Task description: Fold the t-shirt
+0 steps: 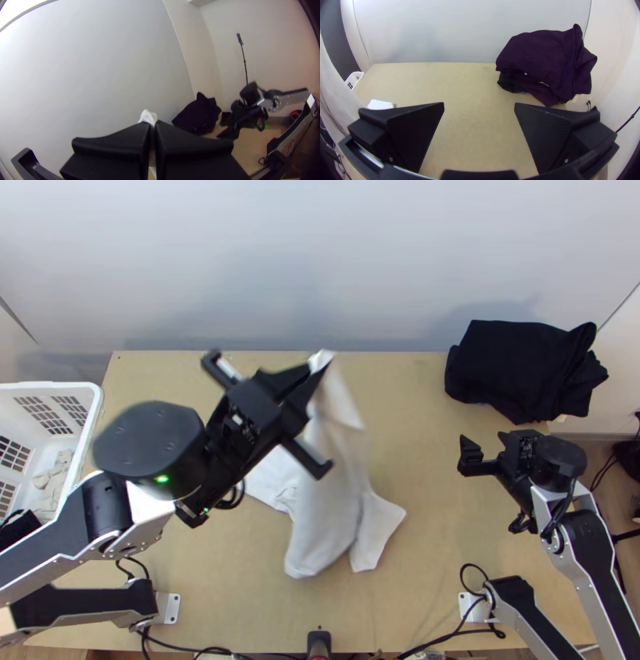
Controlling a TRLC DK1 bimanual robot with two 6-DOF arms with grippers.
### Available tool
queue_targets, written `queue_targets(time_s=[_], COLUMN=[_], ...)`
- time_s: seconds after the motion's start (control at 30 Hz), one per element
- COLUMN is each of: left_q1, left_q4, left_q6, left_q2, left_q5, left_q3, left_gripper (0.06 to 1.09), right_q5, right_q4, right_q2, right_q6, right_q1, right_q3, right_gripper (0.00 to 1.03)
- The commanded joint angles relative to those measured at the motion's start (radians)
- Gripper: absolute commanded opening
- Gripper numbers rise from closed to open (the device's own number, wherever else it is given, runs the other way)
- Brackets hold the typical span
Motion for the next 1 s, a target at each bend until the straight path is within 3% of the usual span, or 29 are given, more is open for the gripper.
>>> queue_targets(time_s=[0.0,0.4,0.67,0.97], left_q1=[0.128,0.849,1.2,1.447], left_q4=[0.003,0.293,0.528,0.52], left_q6=[0.004,0.17,0.203,0.107], left_q2=[-0.202,-0.286,-0.109,-0.04], left_q5=[0.019,0.447,0.548,0.651], left_q3=[-0.383,-0.82,-0.9,-0.744], left_gripper=[0.1,0.1,0.1,0.1], right_q5=[0.0,0.0,0.0,-0.002], right_q4=[0.031,0.034,0.041,0.061], right_q2=[-0.006,-0.023,-0.01,0.039], right_q6=[0.029,0.068,0.065,0.072], right_q1=[0.022,0.067,0.076,0.103], right_q3=[-0.032,-0.058,-0.044,-0.055], right_gripper=[0.98,0.98,0.98,0.98])
